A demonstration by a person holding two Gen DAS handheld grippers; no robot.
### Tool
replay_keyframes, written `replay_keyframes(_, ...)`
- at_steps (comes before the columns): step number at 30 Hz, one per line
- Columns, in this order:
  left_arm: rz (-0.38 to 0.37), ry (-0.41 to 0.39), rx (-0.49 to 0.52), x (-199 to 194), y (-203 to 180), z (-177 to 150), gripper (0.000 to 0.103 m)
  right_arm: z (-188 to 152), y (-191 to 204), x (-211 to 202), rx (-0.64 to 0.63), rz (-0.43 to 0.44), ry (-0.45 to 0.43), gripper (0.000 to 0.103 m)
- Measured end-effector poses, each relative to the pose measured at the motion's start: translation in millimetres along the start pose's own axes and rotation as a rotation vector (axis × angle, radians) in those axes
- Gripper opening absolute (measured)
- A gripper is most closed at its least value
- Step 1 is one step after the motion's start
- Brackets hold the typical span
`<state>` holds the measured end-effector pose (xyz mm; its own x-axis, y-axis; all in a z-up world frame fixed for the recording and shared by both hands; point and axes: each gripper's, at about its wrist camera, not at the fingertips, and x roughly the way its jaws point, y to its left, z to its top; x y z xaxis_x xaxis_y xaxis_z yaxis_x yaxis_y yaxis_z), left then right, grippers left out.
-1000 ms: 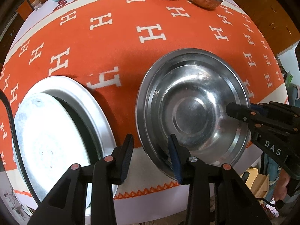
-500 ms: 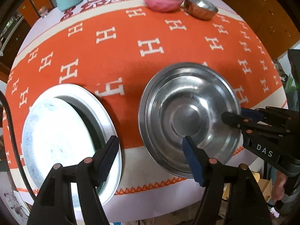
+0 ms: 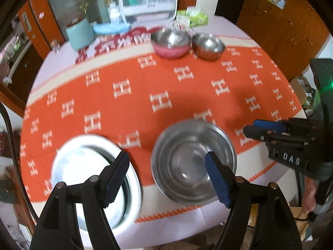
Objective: Organize plates and bowls
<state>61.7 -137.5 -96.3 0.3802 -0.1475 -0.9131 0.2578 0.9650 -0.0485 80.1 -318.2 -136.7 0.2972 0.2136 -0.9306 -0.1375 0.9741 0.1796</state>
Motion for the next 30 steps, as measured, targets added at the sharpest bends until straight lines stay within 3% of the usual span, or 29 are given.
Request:
replay_keyframes(8,0.043,-0.132,0.030,-33,11,66,0.080,64,-17,-38,0.031,0.018,-0.102,0.026)
replay_keyframes(14,0.074,-0.182,0.016,-26,28,131,0.081,123,-32,-48,0.047,0.016,-0.154,0.041)
replay_keyframes(21,0.037,-0.152,-0.058,20,53,195,0.081,191,-42,-27,0.065,0.018,-0.148,0.041)
replay_keyframes(30,-0.010,-0.034,-0.189,123,77,244,0.081,251,-58,40,0.065,-0.028,-0.095,0.041)
